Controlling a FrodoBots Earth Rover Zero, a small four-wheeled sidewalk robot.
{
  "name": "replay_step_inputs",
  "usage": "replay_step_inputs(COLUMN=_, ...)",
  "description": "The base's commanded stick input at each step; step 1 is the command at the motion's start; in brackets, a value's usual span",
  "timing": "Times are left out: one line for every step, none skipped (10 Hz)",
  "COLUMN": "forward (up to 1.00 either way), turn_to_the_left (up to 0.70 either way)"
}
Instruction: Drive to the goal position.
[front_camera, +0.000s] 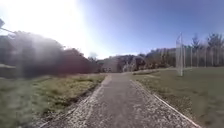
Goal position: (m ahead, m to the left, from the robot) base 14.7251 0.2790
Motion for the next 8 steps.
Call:
replay_step_inputs(forward=0.50, turn_to_the_left=0.00)
replay_step_inputs(forward=0.50, turn_to_the_left=0.00)
replay_step_inputs(forward=0.50, turn_to_the_left=0.00)
replay_step_inputs(forward=0.50, turn_to_the_left=0.00)
replay_step_inputs(forward=0.50, turn_to_the_left=0.00)
replay_step_inputs(forward=0.50, turn_to_the_left=0.00)
replay_step_inputs(forward=0.50, turn_to_the_left=0.00)
replay_step_inputs(forward=0.50, turn_to_the_left=0.00)
